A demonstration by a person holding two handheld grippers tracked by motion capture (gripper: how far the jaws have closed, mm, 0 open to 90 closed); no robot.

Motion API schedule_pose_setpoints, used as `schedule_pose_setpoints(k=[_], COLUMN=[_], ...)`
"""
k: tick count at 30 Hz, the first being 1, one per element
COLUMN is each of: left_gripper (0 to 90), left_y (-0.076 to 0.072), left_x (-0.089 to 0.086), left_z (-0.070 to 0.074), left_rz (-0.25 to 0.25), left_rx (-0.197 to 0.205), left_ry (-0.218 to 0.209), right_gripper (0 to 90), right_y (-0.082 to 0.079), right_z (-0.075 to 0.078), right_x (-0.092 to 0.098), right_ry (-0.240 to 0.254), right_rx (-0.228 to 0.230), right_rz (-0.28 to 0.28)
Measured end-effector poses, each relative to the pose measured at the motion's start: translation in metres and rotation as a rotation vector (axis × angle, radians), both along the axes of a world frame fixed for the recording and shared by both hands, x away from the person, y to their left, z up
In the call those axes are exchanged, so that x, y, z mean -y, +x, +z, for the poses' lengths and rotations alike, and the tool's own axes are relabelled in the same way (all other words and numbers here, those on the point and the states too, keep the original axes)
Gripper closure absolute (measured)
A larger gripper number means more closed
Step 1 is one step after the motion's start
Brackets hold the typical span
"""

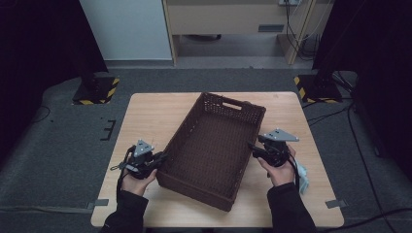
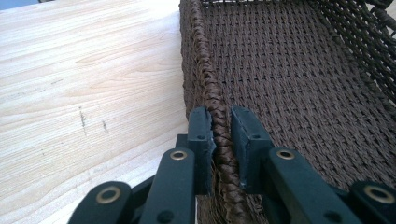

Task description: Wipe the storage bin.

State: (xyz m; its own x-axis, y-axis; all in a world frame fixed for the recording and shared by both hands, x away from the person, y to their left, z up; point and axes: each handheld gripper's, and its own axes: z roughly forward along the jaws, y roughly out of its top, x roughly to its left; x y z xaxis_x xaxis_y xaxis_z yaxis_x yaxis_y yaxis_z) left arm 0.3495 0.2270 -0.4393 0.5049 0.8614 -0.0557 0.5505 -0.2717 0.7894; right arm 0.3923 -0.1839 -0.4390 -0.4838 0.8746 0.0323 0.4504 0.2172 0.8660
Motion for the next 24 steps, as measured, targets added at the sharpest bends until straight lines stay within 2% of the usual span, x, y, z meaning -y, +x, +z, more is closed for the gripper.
schedule_pose_setpoints(k=[1,4,8,10,13,17,18,20,22,24], left_gripper=[75.2,73.1,75.6,76.7,78.1,78.2,77.9,77.7,76.3,74.3], left_y=[-0.001,-0.005,-0.004,-0.003,-0.002,0.003,0.004,0.005,0.005,0.003], left_x=[0.000,-0.003,-0.007,-0.007,-0.008,-0.012,-0.013,-0.014,-0.013,-0.012], left_z=[0.000,0.004,0.004,0.004,0.004,0.003,0.003,0.003,0.002,0.002], left_rz=[-0.006,-0.020,-0.019,-0.017,-0.006,0.018,0.026,0.031,0.031,0.024], left_rx=[-0.002,0.002,-0.016,-0.020,-0.015,-0.008,-0.011,-0.010,-0.006,-0.010], left_ry=[-0.003,-0.004,-0.020,-0.020,-0.007,-0.021,-0.027,-0.024,-0.021,-0.025], right_gripper=[52.0,54.8,57.3,57.3,57.0,58.1,59.5,56.0,53.3,53.5], right_y=[0.002,0.004,0.002,0.002,-0.001,-0.004,-0.005,-0.005,-0.004,-0.001], right_z=[-0.002,-0.007,-0.006,-0.006,-0.004,0.003,0.004,0.006,0.005,0.001], right_x=[0.000,0.000,0.000,0.001,0.000,-0.001,-0.002,-0.001,0.001,0.002], right_ry=[-0.001,0.035,0.034,0.048,0.041,0.010,0.004,-0.007,0.007,0.008], right_rx=[-0.008,-0.007,-0.016,-0.038,-0.051,-0.076,-0.066,-0.027,-0.004,-0.013], right_rz=[0.000,0.004,0.013,0.021,0.029,0.056,0.052,0.032,0.009,-0.003])
